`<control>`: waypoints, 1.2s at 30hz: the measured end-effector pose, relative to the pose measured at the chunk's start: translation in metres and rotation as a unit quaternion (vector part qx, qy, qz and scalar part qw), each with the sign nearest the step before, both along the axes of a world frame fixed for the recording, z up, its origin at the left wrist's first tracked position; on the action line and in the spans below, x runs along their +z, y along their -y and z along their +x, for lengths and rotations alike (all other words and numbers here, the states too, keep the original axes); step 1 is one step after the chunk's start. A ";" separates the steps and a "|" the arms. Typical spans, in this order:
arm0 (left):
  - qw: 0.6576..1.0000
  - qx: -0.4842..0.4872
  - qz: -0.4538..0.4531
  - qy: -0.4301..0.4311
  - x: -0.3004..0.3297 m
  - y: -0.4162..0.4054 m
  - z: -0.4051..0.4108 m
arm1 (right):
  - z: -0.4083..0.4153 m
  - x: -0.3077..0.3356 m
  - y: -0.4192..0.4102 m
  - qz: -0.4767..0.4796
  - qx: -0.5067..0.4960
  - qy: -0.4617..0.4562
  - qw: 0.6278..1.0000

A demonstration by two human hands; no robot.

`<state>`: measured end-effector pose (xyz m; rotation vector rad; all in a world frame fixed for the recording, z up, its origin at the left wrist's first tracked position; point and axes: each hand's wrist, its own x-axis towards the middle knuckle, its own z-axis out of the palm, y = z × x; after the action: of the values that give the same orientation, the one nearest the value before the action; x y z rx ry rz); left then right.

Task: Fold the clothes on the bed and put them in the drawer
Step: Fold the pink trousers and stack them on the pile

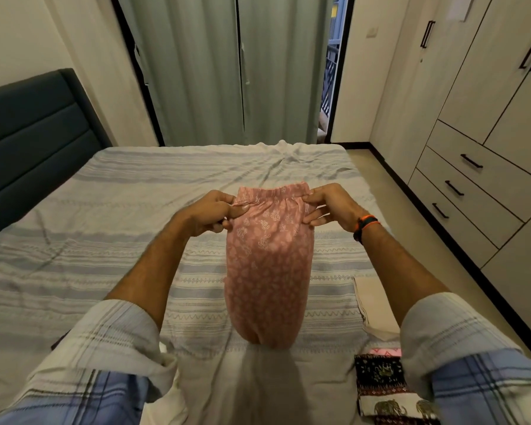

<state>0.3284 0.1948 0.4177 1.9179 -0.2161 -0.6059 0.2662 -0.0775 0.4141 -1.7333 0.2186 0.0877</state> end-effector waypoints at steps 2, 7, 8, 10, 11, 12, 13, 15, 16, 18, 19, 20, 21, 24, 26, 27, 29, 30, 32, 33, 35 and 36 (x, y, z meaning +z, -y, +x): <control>1.000 0.003 0.012 -0.003 -0.003 0.002 0.005 | 0.004 -0.004 0.001 -0.008 0.000 -0.006 1.000; 0.998 0.042 0.038 0.000 -0.020 0.020 0.024 | 0.029 -0.024 -0.001 -0.050 -0.020 -0.044 0.998; 0.997 0.063 0.045 0.012 -0.025 0.025 0.030 | 0.038 -0.029 -0.001 -0.064 -0.023 -0.048 0.997; 0.992 0.101 0.062 0.048 -0.031 0.034 0.043 | 0.057 -0.035 -0.002 -0.091 -0.033 -0.037 0.995; 0.989 0.113 0.068 0.064 -0.031 0.038 0.049 | 0.065 -0.036 -0.001 -0.099 -0.044 -0.031 0.994; 0.987 0.119 0.075 0.084 -0.030 0.040 0.056 | 0.074 -0.036 0.000 -0.109 -0.053 -0.020 0.992; 0.984 0.124 0.077 0.106 -0.026 0.043 0.067 | 0.087 -0.036 0.004 -0.116 -0.059 -0.004 0.992; 0.973 0.141 0.086 0.164 -0.015 0.047 0.086 | 0.113 -0.034 0.013 -0.130 -0.074 0.032 0.988; 0.966 0.144 0.093 0.192 -0.011 0.048 0.088 | 0.116 -0.032 0.014 -0.134 -0.083 0.049 0.986; 0.953 0.146 0.095 0.246 0.000 0.052 0.090 | 0.117 -0.018 0.011 -0.134 -0.102 0.096 0.981; 0.947 0.150 0.092 0.267 0.003 0.054 0.091 | 0.116 -0.011 0.009 -0.129 -0.114 0.120 0.978; 0.941 0.154 0.085 0.289 0.007 0.057 0.093 | 0.116 -0.004 0.010 -0.121 -0.120 0.141 0.975; 0.934 0.159 0.080 0.309 0.009 0.059 0.092 | 0.115 -0.001 0.010 -0.115 -0.124 0.159 0.973; 0.923 0.164 0.061 0.344 0.009 0.062 0.085 | 0.108 0.002 0.014 -0.104 -0.121 0.188 0.969; 0.922 0.163 0.047 0.348 0.000 0.062 0.072 | 0.096 -0.008 0.015 -0.095 -0.114 0.188 0.971; 0.924 0.159 0.042 0.345 -0.006 0.061 0.065 | 0.088 -0.016 0.016 -0.090 -0.110 0.186 0.972; 0.932 0.143 0.035 0.332 -0.026 0.058 0.047 | 0.066 -0.038 0.016 -0.080 -0.103 0.169 0.977; 0.937 0.130 0.042 0.323 -0.041 0.056 0.036 | 0.052 -0.052 0.015 -0.076 -0.100 0.152 0.980; 0.945 0.108 0.075 0.299 -0.074 0.049 0.015 | 0.025 -0.082 0.012 -0.071 -0.090 0.113 0.987; 0.950 0.100 0.098 0.278 -0.093 0.046 0.003 | 0.011 -0.102 0.011 -0.081 -0.081 0.089 0.989; 0.959 0.082 0.141 0.234 -0.125 0.040 -0.021 | -0.015 -0.140 0.010 -0.104 -0.064 0.036 0.992; 0.961 0.069 0.159 0.215 -0.139 0.037 -0.033 | -0.025 -0.159 0.010 -0.113 -0.054 0.012 0.992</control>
<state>0.2951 0.1577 0.2784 2.3432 -0.2698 -0.1250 0.2410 -0.0880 0.2553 -1.9420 0.3143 -0.0386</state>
